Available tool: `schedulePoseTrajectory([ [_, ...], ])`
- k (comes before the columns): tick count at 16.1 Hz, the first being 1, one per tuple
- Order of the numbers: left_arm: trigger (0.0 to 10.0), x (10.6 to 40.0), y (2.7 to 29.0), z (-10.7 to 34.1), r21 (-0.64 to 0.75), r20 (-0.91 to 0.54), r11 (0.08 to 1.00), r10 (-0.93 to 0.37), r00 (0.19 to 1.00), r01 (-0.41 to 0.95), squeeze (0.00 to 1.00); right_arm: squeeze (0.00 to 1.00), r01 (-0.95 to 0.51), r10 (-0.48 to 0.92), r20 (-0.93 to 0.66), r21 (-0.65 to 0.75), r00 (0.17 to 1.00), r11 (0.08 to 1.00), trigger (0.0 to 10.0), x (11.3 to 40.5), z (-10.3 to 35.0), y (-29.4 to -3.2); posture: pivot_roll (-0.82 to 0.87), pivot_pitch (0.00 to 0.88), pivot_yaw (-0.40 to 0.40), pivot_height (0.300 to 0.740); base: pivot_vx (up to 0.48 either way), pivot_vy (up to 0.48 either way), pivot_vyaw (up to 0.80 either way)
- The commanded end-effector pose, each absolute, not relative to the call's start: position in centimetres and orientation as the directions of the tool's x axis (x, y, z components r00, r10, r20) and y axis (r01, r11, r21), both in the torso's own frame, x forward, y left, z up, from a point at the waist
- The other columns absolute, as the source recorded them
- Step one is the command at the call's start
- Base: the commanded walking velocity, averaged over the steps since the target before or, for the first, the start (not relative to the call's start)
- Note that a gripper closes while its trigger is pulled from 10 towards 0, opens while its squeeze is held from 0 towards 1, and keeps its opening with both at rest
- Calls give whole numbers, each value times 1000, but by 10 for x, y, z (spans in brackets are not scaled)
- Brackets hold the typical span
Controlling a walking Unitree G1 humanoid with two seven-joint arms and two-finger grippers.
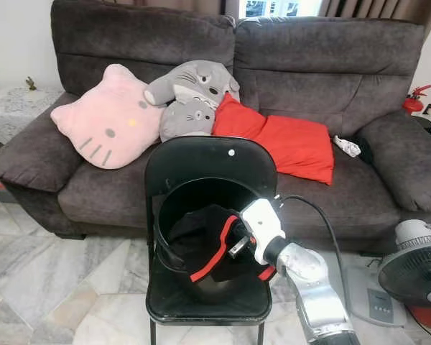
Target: Hang hanger
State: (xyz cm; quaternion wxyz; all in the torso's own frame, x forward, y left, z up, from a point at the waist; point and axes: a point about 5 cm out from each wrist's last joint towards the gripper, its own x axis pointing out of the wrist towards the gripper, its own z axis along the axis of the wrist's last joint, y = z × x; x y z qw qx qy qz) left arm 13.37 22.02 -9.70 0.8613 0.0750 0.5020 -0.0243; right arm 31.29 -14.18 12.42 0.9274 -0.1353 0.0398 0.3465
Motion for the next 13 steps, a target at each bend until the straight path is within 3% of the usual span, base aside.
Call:
schedulePoseTrajectory([
  [1, 10000, 126, 217, -101, 99, -886, 985, 24, 463, 138, 0, 0, -656, 637, -160, -223, 754, 721, 0, 309, 126, -140, -135, 74, -1, 740, 0, 0, 0],
  [2, 10000, 126, 217, -101, 99, -886, 986, 24, 463, 138, 0, 0, -651, 632, -160, -223, 758, 725, 0, 309, 126, -140, -135, 74, -1, 740, 0, 0, 0],
  [3, 10000, 126, 217, -101, 99, -886, 986, 25, 463, 137, 0, 0, -641, 621, -159, -226, 767, 734, 3176, 309, 126, -141, -135, 74, -2, 740, 0, 0, 0],
  [4, 10000, 126, 217, -101, 99, -886, 986, 24, 463, 137, 0, 0, -619, 598, -160, -230, 785, 751, 10000, 310, 126, -143, -136, 75, -1, 740, 0, 0, 0],
  [5, 10000, 126, 217, -101, 98, -886, 986, 24, 462, 138, 0, 51, -575, 553, -157, -217, 818, 789, 10000, 312, 126, -148, -136, 75, -2, 740, 0, 0, 0],
  [6, 10000, 126, 217, -101, 98, -886, 986, 23, 462, 137, 0, 184, -566, 545, -155, -218, 824, 795, 10000, 312, 126, -149, -136, 75, -2, 740, 0, 0, 0],
  [7, 10000, 126, 217, -101, 97, -887, 986, 23, 462, 137, 0, 1000, -541, 519, -152, -218, 841, 812, 10000, 312, 126, -152, -136, 75, -2, 740, 0, 0, 0],
  [9, 10000, 126, 217, -101, 96, -886, 986, 21, 462, 138, 0, 925, -500, 474, -161, -225, 866, 836, 10000, 311, 123, -156, -139, 78, -5, 740, 0, 0, 0],
  [10, 10000, 125, 217, -101, 96, -887, 986, 21, 462, 138, 0, 306, -492, 463, -170, -224, 870, 841, 10000, 310, 120, -158, -139, 78, -5, 740, 0, 0, 0],
  [11, 10000, 125, 217, -101, 96, -887, 986, 22, 462, 138, 0, 0, -482, 452, -177, -220, 874, 848, 10000, 309, 119, -158, -139, 79, -5, 740, 0, 0, 0],
  [13, 10000, 125, 217, -101, 97, -887, 986, 22, 461, 139, 0, 0, -464, 433, -182, -209, 883, 861, 10000, 307, 117, -159, -140, 79, -6, 740, 0, 0, 0],
])
